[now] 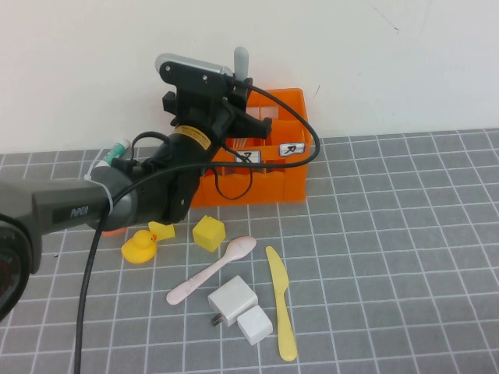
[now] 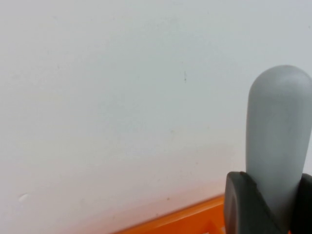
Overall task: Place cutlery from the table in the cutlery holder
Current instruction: Place the fork on the box, then pick up the spoon
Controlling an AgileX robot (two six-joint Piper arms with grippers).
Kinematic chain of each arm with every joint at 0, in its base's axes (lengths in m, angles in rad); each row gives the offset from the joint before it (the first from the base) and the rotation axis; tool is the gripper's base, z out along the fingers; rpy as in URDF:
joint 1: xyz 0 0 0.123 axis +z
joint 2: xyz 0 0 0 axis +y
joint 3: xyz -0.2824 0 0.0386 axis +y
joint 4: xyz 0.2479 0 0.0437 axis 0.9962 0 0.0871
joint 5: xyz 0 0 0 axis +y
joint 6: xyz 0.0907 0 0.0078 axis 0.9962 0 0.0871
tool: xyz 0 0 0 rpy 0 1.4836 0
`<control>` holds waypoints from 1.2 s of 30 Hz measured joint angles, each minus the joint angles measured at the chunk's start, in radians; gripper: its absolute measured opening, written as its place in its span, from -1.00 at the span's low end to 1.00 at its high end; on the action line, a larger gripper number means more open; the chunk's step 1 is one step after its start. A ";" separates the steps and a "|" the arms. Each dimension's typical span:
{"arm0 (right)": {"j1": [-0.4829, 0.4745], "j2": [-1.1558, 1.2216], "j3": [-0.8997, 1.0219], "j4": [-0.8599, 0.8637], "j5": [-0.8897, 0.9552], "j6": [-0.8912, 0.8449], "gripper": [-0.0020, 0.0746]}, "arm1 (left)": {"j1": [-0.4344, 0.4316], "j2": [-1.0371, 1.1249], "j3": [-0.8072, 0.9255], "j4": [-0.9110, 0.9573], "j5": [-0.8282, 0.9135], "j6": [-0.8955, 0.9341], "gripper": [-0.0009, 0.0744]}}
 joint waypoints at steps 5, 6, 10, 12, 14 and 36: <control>0.000 0.000 0.000 0.000 0.000 0.000 -0.95 | 0.000 0.000 0.000 0.000 0.007 0.000 -0.49; 0.000 0.000 0.000 0.000 0.000 0.000 -0.95 | 0.000 0.000 0.000 0.000 0.007 0.000 -0.43; 0.000 0.000 0.000 0.000 0.000 0.000 -0.95 | 0.000 0.000 -0.002 -0.011 0.018 0.000 -0.19; 0.000 0.000 0.000 0.000 0.000 0.000 -0.95 | 0.000 -0.005 -0.002 -0.030 0.037 0.000 -0.11; 0.000 0.000 0.000 0.000 0.000 0.000 -0.95 | 0.000 -0.021 -0.002 -0.043 0.066 0.002 -0.08; 0.000 0.000 0.000 0.000 0.000 0.000 -0.95 | 0.000 -0.421 -0.002 0.033 1.233 0.180 -0.72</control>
